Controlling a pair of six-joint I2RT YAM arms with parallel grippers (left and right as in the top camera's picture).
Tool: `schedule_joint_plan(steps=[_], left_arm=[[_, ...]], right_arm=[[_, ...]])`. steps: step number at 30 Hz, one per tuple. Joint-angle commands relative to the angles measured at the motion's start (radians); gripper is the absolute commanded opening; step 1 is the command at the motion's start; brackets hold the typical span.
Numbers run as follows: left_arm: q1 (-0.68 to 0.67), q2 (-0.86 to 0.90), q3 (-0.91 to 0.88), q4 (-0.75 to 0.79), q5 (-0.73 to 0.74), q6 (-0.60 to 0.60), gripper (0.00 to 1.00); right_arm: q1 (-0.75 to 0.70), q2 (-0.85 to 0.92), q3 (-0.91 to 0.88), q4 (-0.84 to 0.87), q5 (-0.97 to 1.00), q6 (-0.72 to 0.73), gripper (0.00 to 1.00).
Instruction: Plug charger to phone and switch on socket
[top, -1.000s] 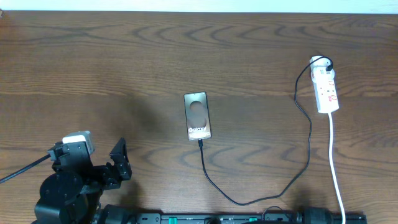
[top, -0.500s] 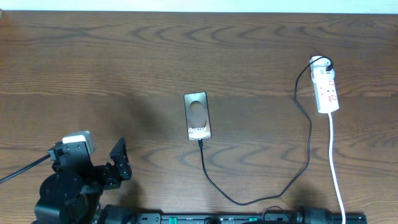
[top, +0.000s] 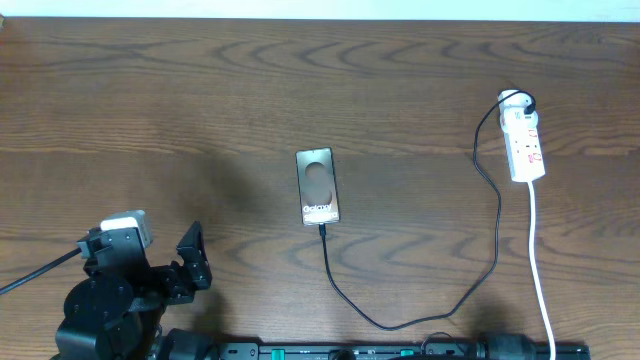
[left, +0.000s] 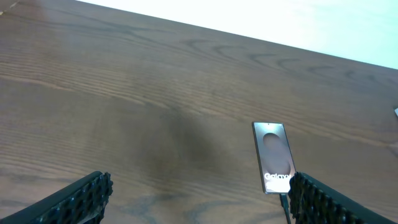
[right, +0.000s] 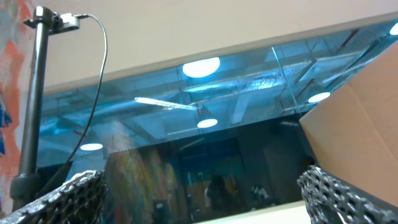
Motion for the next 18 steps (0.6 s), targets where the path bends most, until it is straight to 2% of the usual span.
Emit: schedule_joint_plan(steps=[1,7,11,15,18], left_arm=[[0.003,-0.001,0.008,-0.003,-0.006,0.002,0.93],[0.003,-0.001,0.008,-0.003,-0.006,0.002,0.93],[0.003,-0.001,0.008,-0.003,-0.006,0.002,0.93],[0.003,-0.001,0.008,-0.003,-0.006,0.002,0.93],[0.003,-0.001,0.008,-0.003,-0.006,0.002,0.93]], right_arm=[[0.003,0.0,-0.056,0.039,0.014,0.0,0.99],[0.003,0.0,-0.23,0.216,0.014,0.099,0.99],[0.008,0.0,-0.417,0.458,0.013,0.1,0.99],[0.022,0.0,-0.645,0.779,0.016,0.117,0.99],[0.039,0.0,-0.8,0.891,0.021,0.117,0.99]])
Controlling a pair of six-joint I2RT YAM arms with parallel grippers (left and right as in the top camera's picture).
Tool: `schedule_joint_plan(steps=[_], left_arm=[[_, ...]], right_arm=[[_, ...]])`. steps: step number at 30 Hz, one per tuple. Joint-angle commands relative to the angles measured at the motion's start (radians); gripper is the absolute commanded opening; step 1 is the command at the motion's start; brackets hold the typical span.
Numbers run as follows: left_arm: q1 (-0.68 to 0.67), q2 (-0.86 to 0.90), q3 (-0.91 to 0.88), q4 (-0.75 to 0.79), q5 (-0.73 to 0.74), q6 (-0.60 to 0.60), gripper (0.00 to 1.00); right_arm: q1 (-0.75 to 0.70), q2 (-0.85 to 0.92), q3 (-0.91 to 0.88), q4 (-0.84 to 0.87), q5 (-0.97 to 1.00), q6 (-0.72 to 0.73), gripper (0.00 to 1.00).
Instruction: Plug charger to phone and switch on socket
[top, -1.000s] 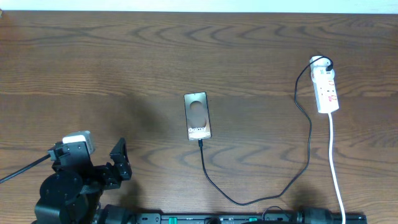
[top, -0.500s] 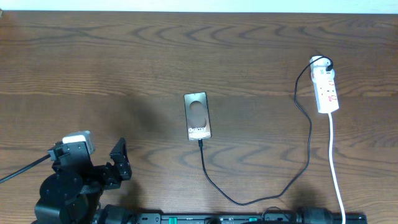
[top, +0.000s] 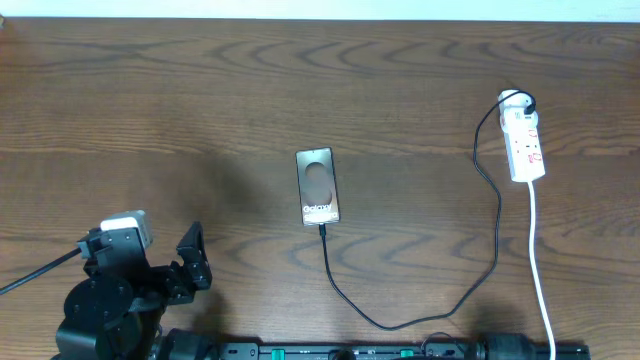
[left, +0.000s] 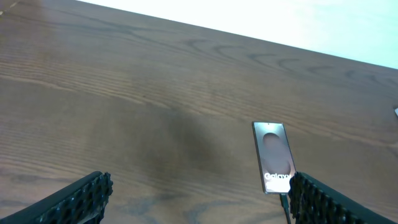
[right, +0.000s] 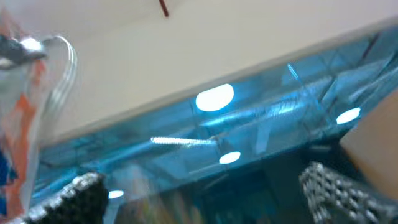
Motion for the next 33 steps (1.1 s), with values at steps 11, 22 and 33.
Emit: schedule_joint_plan(steps=[11,22,33], left_arm=[[0.003,-0.001,0.008,-0.003,-0.006,0.002,0.93],[0.003,-0.001,0.008,-0.002,-0.006,0.002,0.93],[0.003,-0.001,0.008,-0.003,-0.006,0.002,0.93]], right_arm=[[0.041,-0.001,-0.529,0.036,0.071,0.133,0.99],[0.041,-0.001,-0.942,0.143,0.184,0.402,0.99],[0.04,-0.001,-1.112,0.163,0.185,0.421,0.99]])
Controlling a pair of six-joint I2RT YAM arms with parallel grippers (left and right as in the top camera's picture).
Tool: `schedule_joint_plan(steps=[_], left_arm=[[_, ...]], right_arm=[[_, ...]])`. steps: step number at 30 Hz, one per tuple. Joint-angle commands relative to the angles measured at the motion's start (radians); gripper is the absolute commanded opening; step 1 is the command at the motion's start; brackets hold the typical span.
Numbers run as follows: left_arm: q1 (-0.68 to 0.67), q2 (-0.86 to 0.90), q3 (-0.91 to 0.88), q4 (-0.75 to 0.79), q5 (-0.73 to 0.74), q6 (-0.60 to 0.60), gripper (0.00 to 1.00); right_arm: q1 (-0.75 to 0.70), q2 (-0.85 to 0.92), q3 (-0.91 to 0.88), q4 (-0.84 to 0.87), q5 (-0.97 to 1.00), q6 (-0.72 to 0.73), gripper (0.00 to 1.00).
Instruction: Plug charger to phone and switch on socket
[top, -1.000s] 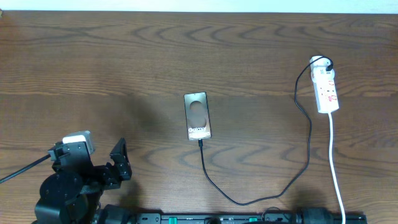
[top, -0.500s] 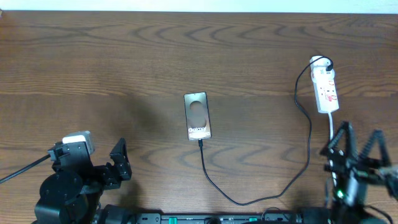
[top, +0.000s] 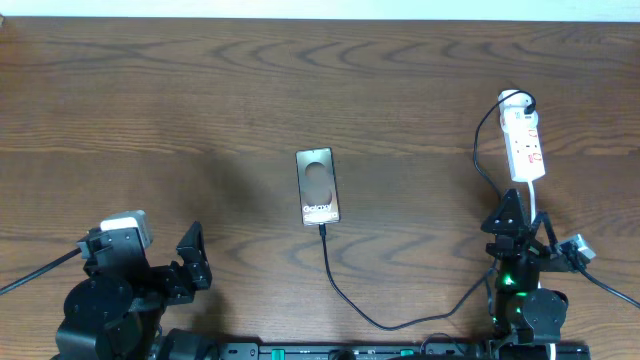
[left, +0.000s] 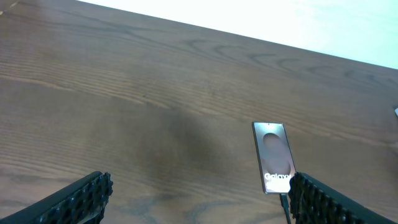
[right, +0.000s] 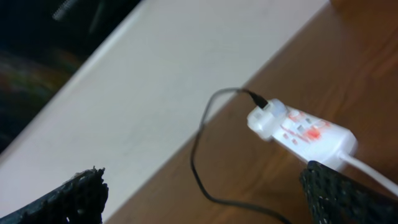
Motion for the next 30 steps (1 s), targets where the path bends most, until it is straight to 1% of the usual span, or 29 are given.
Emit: schedule_joint_plan(steps=[1,4,30], left_arm=[[0.003,-0.001,0.008,-0.002,-0.006,0.002,0.93],[0.003,-0.001,0.008,-0.002,-0.006,0.002,0.93],[0.003,-0.001,0.008,-0.002,-0.006,0.002,0.93]], right_arm=[[0.011,-0.005,-0.001,-0.017,0.013,0.018,0.99],[0.011,-0.005,-0.001,-0.082,0.008,0.018,0.99],[0.01,-0.009,-0.001,-0.074,0.008,0.01,0.99]])
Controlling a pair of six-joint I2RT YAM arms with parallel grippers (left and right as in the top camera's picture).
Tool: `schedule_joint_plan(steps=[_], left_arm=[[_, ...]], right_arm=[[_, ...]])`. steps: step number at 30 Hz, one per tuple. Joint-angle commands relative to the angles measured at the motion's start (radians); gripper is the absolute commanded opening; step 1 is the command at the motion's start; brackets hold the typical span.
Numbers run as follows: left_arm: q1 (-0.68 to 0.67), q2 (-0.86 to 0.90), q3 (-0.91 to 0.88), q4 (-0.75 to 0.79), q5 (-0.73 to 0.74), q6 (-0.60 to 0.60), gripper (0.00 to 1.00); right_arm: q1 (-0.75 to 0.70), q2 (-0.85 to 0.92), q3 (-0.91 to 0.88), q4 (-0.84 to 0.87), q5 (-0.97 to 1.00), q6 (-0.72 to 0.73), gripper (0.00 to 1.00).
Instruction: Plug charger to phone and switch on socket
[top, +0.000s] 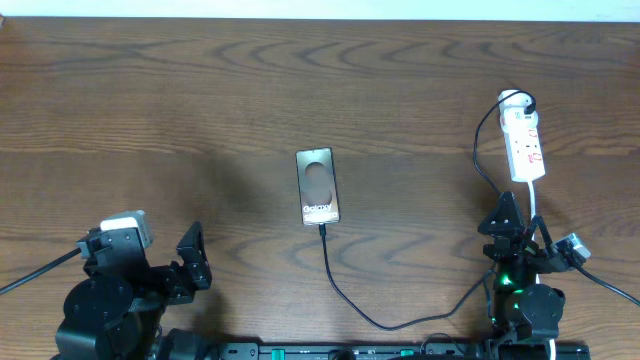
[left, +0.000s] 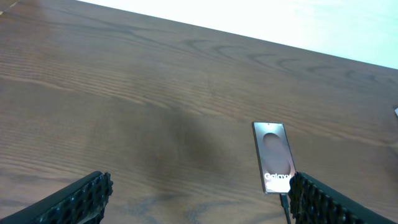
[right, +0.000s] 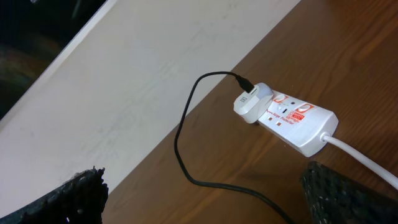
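Note:
The dark phone (top: 318, 187) lies face up mid-table, also visible in the left wrist view as the phone (left: 273, 155). A black cable (top: 345, 295) meets its lower edge, loops along the front and rises to the white charger (right: 252, 102) seated in the white power strip (right: 298, 124) at the far right (top: 525, 145). My left gripper (left: 199, 204) is open low at the front left, well short of the phone. My right gripper (right: 217, 199) is open, just in front of the strip, with the cable running between its fingers' line of sight.
The brown wooden table (top: 150, 100) ends at a pale far edge. The strip's white lead (top: 540, 270) runs down past my right arm (top: 520, 290) to the front edge. My left arm (top: 105, 295) sits at the front left corner.
My right arm has shifted slightly, and its wrist view now shows the charger and strip sharper and nearer the middle. The left arm, phone and cable have not moved.
At first my right arm was out of the overhead view, its camera facing ceiling lights, then blurred. By 1.0 s ago it stood at the front right below the power strip, facing it. It now stays there, open. The left arm stayed still throughout.

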Motion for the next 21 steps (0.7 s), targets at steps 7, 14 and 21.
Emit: schedule_joint_plan(steps=[7,14,21], left_arm=[[0.003,-0.001,0.008,-0.003,-0.006,0.002,0.93],[0.003,-0.001,0.008,-0.003,-0.006,0.002,0.93],[0.003,-0.001,0.008,-0.003,-0.006,0.002,0.93]], right_arm=[[0.01,-0.008,-0.002,-0.02,-0.119,-0.612,0.99],[0.01,-0.008,-0.002,-0.022,-0.143,-0.674,0.99],[0.01,-0.008,-0.002,-0.02,-0.145,-0.675,0.99]])
